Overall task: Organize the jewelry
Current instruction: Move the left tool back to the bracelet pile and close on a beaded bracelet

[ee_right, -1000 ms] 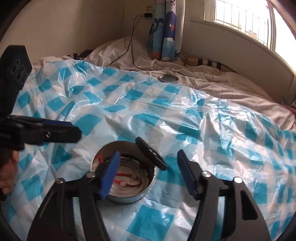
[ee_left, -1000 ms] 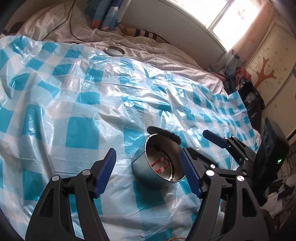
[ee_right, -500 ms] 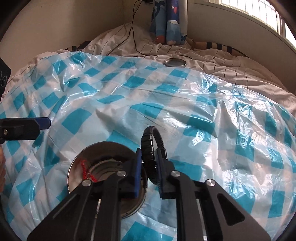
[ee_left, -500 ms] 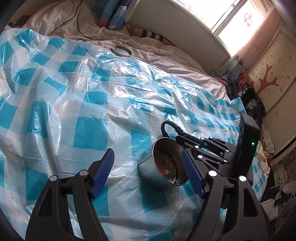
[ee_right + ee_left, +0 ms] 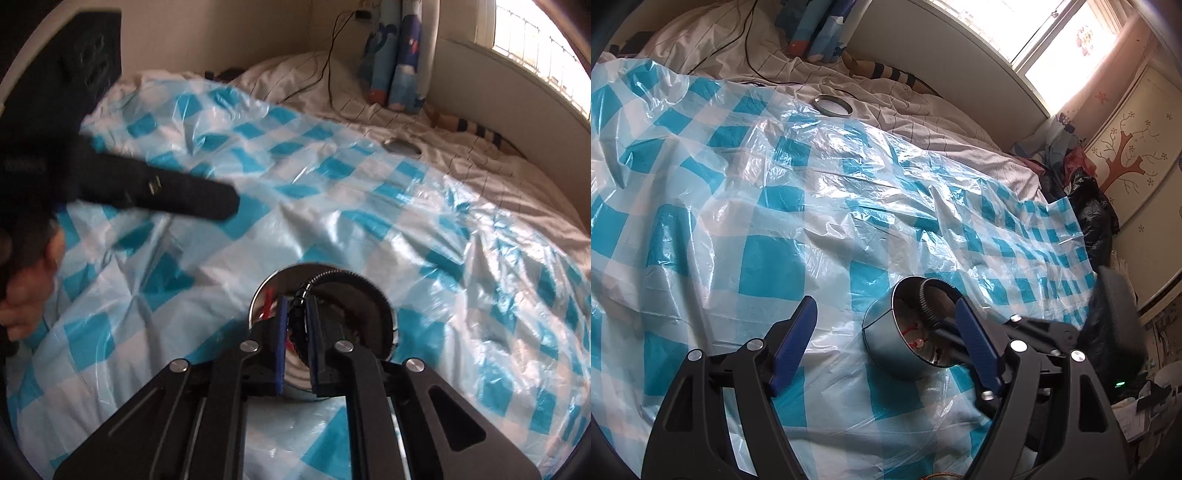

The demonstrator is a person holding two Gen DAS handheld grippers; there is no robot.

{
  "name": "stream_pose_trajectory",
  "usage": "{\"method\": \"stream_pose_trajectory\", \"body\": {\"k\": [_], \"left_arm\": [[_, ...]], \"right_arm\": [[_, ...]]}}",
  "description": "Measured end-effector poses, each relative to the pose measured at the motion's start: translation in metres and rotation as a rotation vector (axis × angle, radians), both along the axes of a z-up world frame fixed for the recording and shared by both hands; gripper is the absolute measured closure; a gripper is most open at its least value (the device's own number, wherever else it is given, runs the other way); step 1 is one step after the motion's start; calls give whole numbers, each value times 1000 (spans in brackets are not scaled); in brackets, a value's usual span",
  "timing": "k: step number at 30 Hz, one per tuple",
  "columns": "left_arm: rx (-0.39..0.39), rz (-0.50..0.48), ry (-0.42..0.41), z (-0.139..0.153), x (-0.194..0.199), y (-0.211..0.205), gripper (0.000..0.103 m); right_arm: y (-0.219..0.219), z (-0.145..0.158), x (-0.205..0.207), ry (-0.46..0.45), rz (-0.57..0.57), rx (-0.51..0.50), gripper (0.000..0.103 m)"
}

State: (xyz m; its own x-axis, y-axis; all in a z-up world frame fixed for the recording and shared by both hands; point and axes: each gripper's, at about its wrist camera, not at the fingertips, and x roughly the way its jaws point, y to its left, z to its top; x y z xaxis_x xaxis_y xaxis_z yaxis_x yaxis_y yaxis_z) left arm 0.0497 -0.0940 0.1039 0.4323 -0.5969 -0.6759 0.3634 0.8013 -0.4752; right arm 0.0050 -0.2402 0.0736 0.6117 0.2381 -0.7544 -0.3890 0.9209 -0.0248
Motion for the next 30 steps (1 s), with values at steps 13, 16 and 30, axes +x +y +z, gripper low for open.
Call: {"method": "stream_pose_trajectory", "body": {"k": [13, 16, 30], "left_arm": [[114, -81, -51, 8, -27, -10, 29], [143, -144, -73, 8, -59, -7, 27], [423, -540, -238, -23, -228, -30, 26]], "right_arm": [[-63, 32, -60, -8, -206, 181, 57], [-63, 21, -111, 48, -215, 205, 57], [-73, 4, -180, 129, -419, 286, 45]]}}
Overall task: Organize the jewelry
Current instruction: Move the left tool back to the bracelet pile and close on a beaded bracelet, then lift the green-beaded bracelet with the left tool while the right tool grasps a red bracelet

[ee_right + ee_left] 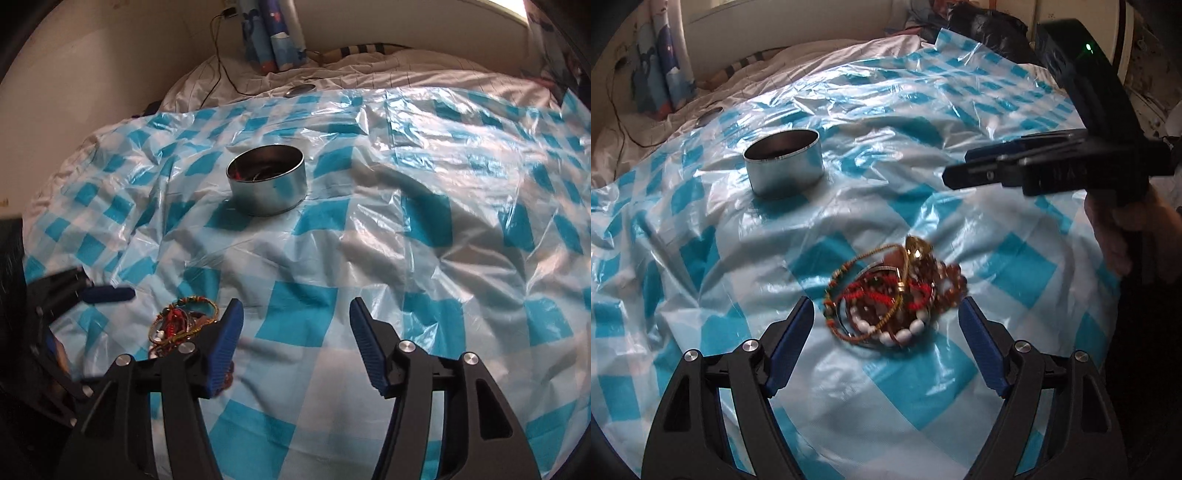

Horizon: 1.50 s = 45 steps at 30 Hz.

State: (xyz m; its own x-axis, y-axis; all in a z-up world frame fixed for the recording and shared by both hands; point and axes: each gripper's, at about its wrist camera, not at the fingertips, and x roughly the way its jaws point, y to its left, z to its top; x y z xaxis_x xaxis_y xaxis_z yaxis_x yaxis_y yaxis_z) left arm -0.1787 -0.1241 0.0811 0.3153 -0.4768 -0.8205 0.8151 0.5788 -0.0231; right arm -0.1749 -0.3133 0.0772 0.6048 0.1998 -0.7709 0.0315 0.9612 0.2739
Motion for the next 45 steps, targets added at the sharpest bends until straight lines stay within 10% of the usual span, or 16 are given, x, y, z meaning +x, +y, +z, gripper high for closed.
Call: {"method": "stream_pose_trajectory", "body": {"k": [7, 13, 18, 28, 33, 36, 40, 45], "left_arm": [[-138, 26, 79, 4, -2, 10, 29], [-91, 29, 139, -16, 7, 0, 82], [-99, 44, 156, -17, 10, 5, 103], [-123, 41, 181, -11, 18, 12, 101], [-106, -5, 129, -11, 7, 1, 52], [-71, 11, 133, -18, 9, -2, 53], [-85, 2, 196, -21, 12, 1, 95], [-129, 12, 223, -15, 13, 8, 97]], "right_arm": [[12, 2, -12, -18, 10, -9, 34], [11, -6, -6, -5, 0, -1, 34], [7, -12, -1, 3, -15, 22, 34], [9, -17, 1, 7, -3, 35, 34], [10, -17, 1, 10, 4, 35, 34], [11, -18, 1, 11, 9, 33, 34], [11, -18, 1, 12, 7, 33, 34], [11, -19, 1, 18, 10, 32, 34]]}}
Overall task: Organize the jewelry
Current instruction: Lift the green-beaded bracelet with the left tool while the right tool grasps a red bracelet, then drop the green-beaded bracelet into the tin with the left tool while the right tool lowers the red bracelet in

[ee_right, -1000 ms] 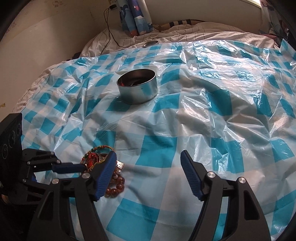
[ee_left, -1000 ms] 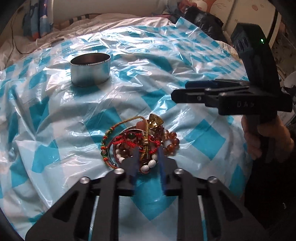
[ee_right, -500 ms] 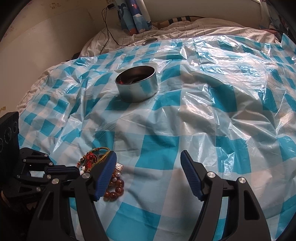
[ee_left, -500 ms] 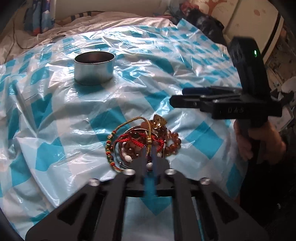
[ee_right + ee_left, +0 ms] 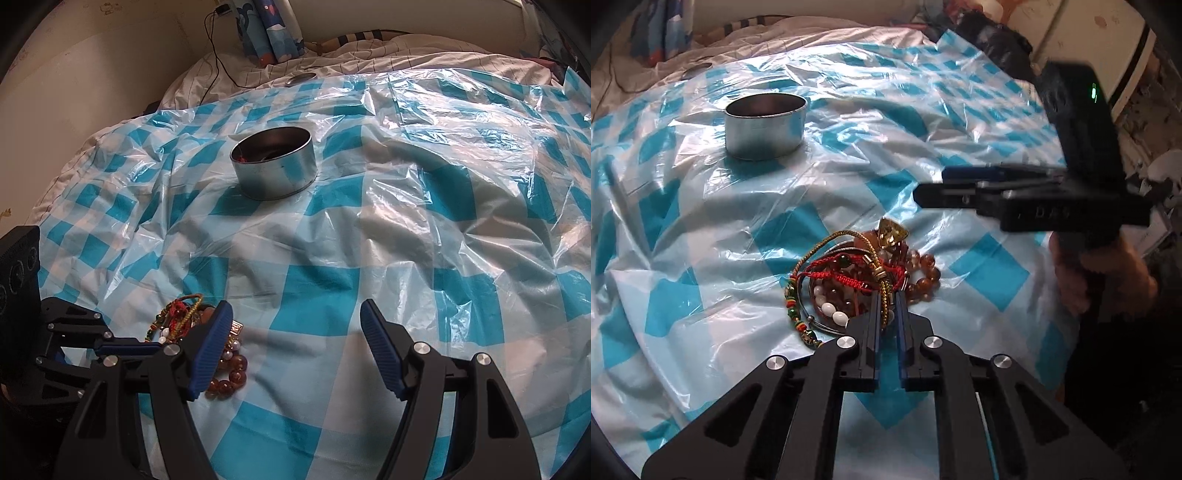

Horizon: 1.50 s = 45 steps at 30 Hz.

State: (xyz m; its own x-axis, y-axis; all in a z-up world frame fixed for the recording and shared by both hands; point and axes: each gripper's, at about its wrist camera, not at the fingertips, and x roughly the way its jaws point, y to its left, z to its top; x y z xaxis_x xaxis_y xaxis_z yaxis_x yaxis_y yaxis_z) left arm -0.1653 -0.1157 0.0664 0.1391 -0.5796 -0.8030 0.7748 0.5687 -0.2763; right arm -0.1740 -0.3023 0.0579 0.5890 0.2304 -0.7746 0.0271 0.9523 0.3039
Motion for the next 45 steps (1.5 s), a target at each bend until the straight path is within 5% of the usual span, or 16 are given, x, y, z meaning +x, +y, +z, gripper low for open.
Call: {"method": "stream_pose_trajectory", "body": {"k": [7, 11, 16, 19, 27, 31, 37, 45], "left_arm": [[-155, 87, 47, 22, 19, 31, 97], [-195, 175, 37, 29, 32, 47, 97], [-232, 229, 38, 34, 42, 60, 97], [-233, 235, 37, 35, 43, 60, 97], [-240, 242, 32, 37, 44, 63, 97], [-239, 245, 30, 36, 44, 63, 97], [-238, 253, 30, 36, 44, 62, 97], [-276, 253, -3, 48, 48, 54, 97]], "right_arm": [[4, 7, -3, -25, 32, 26, 34], [42, 24, -15, -113, 208, -16, 34], [85, 11, -20, -81, 335, -137, 35], [96, 5, -22, -90, 356, -150, 50], [91, -2, -18, -62, 343, -111, 71], [87, -1, -18, -66, 326, -120, 93], [81, 9, -22, -97, 317, -91, 97], [39, 43, -19, -211, 216, 127, 97]]}}
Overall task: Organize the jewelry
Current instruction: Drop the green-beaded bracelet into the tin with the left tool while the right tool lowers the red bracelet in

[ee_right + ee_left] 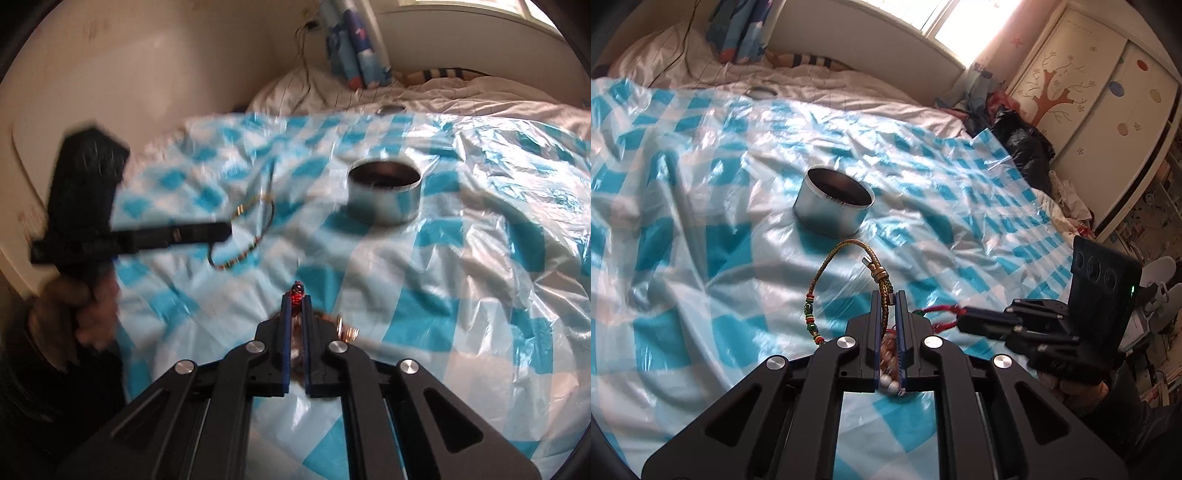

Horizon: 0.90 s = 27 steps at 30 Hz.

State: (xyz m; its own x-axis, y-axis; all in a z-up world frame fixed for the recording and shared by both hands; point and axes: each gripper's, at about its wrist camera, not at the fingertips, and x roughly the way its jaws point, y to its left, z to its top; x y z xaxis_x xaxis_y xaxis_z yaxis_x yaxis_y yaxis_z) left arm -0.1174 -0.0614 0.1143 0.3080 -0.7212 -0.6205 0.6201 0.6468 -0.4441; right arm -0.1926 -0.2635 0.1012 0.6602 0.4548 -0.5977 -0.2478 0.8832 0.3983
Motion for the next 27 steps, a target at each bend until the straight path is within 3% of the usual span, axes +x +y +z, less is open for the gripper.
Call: {"method": "stream_pose_trajectory", "body": {"k": [5, 9, 20, 24, 27], "left_arm": [[-73, -23, -76, 25, 16, -21, 97], [-144, -26, -78, 34, 42, -37, 97], [-193, -16, -20, 12, 95, -81, 97], [-185, 5, 13, -2, 116, -88, 96], [-92, 56, 87, -26, 136, -93, 96]], "right_arm": [[-41, 28, 25, -73, -91, 97, 97], [-69, 34, 53, -87, -146, 157, 97], [-83, 18, 126, -55, -152, 181, 97], [-80, 3, 155, -23, -147, 184, 97], [-73, -15, 175, 33, -129, 165, 97]]}}
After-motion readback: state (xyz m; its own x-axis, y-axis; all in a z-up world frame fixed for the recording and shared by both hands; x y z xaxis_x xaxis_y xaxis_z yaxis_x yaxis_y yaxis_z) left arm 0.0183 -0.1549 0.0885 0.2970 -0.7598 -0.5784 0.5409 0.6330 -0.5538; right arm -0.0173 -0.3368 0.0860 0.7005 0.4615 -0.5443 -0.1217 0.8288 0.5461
